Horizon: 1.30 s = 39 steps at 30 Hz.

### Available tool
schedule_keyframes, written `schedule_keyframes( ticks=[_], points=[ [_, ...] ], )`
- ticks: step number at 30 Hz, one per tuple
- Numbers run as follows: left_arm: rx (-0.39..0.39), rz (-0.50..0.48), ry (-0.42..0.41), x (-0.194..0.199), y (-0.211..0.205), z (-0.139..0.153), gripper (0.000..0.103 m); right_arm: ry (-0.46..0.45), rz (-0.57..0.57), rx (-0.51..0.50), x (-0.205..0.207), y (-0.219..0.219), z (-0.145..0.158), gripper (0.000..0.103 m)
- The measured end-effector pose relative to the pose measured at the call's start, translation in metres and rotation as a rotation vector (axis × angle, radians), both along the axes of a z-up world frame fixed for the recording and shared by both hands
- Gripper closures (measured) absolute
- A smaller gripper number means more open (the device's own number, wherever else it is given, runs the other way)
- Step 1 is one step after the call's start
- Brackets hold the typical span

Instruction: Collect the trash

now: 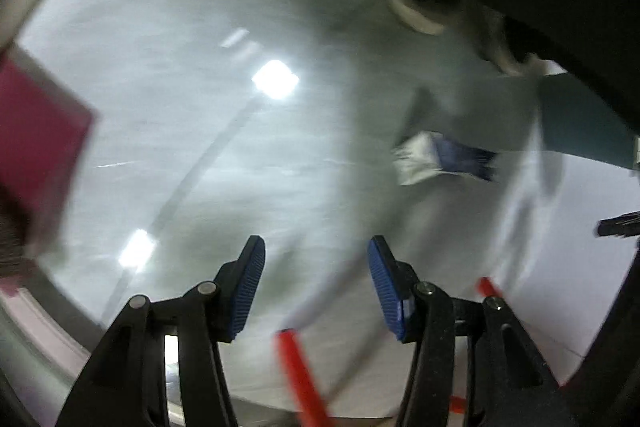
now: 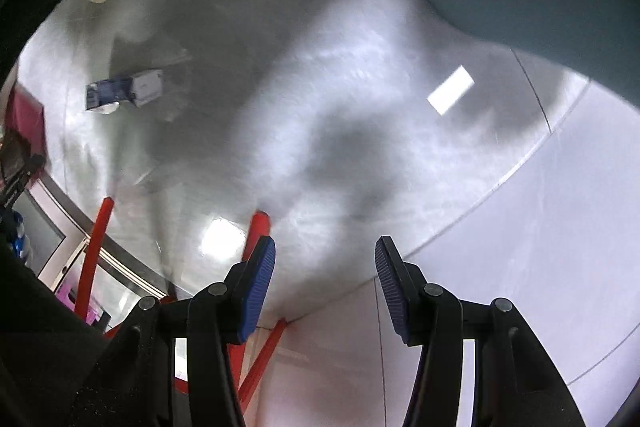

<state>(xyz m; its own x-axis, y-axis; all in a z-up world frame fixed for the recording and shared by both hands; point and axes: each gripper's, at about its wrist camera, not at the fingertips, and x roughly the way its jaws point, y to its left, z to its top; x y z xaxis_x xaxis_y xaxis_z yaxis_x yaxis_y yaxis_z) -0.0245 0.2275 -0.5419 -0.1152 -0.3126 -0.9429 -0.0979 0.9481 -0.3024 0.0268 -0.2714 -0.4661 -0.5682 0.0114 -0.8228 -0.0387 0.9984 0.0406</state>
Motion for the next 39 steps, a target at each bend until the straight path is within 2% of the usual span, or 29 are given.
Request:
schedule_keyframes(
  ticks=[2, 4, 5, 8, 9, 11, 12, 14, 16, 18, 19, 21, 25, 29, 32, 34, 36, 39],
  points=[
    [-0.027, -0.016, -0.008, 0.011, -0.02, -0.007, 0.052, 0.015, -0.001, -0.009, -0.006, 0.003, -0.002, 0.051],
    [-0.005, -0.091, -0.042, 0.021, -0.041, -0.007, 0.052, 0.028, -0.001, -0.007, -0.011, 0.007, -0.002, 0.051],
    [0.044, -0.162, -0.076, 0.02, -0.05, -0.008, 0.052, 0.032, 0.002, -0.008, -0.013, 0.01, -0.003, 0.051],
    [0.271, -0.502, -0.218, 0.009, -0.09, -0.012, 0.052, 0.037, 0.013, -0.013, -0.014, 0.015, -0.004, 0.051],
    [0.311, -0.572, -0.242, 0.007, -0.1, -0.015, 0.052, 0.037, 0.016, -0.017, -0.015, 0.015, -0.003, 0.051],
    [0.435, -0.797, -0.341, -0.014, -0.124, -0.018, 0.052, 0.038, 0.014, -0.022, -0.017, 0.013, -0.004, 0.05],
    [0.476, -0.876, -0.388, -0.021, -0.131, -0.018, 0.052, 0.041, 0.01, -0.023, -0.019, 0.013, -0.004, 0.05],
    [0.508, -0.968, -0.46, -0.027, -0.145, -0.014, 0.052, 0.051, 0.006, -0.026, -0.023, 0.015, -0.007, 0.049],
    [0.486, -0.996, -0.488, -0.024, -0.155, -0.009, 0.051, 0.062, 0.007, -0.026, -0.026, 0.015, -0.01, 0.049],
    [0.463, -1.029, -0.512, -0.02, -0.17, -0.006, 0.044, 0.077, 0.013, -0.027, -0.029, 0.016, -0.013, 0.049],
    [0.454, -1.043, -0.517, -0.018, -0.177, -0.007, 0.043, 0.082, 0.015, -0.026, -0.031, 0.015, -0.014, 0.049],
    [0.437, -1.08, -0.522, -0.016, -0.191, -0.014, 0.043, 0.091, 0.013, -0.025, -0.033, 0.015, -0.015, 0.049],
    [0.453, -1.156, -0.536, -0.01, -0.219, -0.033, 0.043, 0.102, 0.015, -0.027, -0.033, 0.012, -0.016, 0.048],
    [0.444, -1.178, -0.495, 0.0, -0.237, -0.053, 0.043, 0.11, 0.006, -0.033, -0.035, 0.01, -0.018, 0.048],
    [0.447, -1.213, -0.443, 0.004, -0.246, -0.073, 0.043, 0.115, 0.0, -0.03, -0.036, 0.009, -0.018, 0.047],
    [0.439, -1.201, -0.388, 0.007, -0.246, -0.082, 0.044, 0.114, -0.005, -0.029, -0.036, 0.01, -0.018, 0.047],
    [0.407, -1.154, -0.38, 0.011, -0.243, -0.079, 0.059, 0.11, -0.01, -0.028, -0.036, 0.008, -0.017, 0.047],
    [0.407, -1.133, -0.372, 0.01, -0.238, -0.075, 0.063, 0.106, -0.016, -0.029, -0.037, 0.007, -0.016, 0.047]
  ],
)
